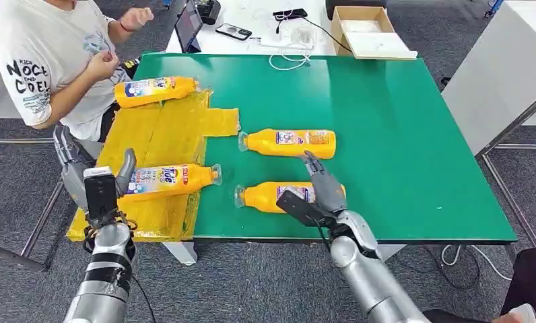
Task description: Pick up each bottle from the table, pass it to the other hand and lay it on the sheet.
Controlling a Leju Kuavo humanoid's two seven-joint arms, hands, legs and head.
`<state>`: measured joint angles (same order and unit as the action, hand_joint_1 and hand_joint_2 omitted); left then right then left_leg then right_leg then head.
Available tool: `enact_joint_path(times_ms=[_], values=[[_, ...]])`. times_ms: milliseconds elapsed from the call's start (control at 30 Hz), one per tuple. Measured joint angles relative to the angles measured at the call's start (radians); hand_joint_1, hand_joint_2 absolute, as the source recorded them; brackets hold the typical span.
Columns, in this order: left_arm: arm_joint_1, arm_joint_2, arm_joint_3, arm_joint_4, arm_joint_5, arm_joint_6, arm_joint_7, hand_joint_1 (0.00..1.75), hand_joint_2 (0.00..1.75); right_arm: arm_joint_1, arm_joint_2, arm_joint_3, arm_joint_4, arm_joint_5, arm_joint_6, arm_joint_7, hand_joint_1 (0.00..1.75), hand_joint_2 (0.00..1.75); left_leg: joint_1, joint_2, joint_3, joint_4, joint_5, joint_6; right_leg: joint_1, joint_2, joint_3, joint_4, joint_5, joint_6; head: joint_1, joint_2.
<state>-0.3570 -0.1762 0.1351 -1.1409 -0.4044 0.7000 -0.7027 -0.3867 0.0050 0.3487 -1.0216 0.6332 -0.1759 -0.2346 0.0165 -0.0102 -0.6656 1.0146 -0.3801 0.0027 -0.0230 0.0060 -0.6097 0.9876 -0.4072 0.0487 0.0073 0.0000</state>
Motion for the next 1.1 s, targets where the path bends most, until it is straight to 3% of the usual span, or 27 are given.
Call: enact_joint_path(times_ms=[600, 900, 1100], values=[[0.022, -0.003, -0.091, -0.039, 0.028, -0.001, 0.000, 0.00, 1.75, -0.081, -0.075, 0.000, 0.107, 0.032, 0.089, 0.045, 0.00, 1.75, 0.001, 0.000, 0.000, 0.000, 0.000, 0.000, 0.002, 0.000, 0.000, 0.000, 0.000, 0.000, 0.000, 0.000], [0.014, -0.003, -0.124, -0.013, 0.065, -0.001, 0.000, 0.00, 1.75, -0.129, -0.089, 0.017, 0.207, -0.043, 0.300, -0.002, 0.00, 1.75, 0.001, 0.001, 0.000, 0.000, 0.000, 0.000, 0.002, 0.000, -0.001, 0.000, 0.000, 0.000, 0.000, 0.000], [-0.011, -0.003, -0.162, 0.033, 0.093, -0.001, 0.000, 0.00, 1.75, -0.171, -0.102, 0.045, 0.296, -0.061, 0.352, -0.031, 0.00, 1.75, 0.001, 0.000, 0.000, 0.000, 0.000, 0.000, 0.002, 0.000, 0.000, 0.000, 0.000, 0.000, 0.000, 0.000]])
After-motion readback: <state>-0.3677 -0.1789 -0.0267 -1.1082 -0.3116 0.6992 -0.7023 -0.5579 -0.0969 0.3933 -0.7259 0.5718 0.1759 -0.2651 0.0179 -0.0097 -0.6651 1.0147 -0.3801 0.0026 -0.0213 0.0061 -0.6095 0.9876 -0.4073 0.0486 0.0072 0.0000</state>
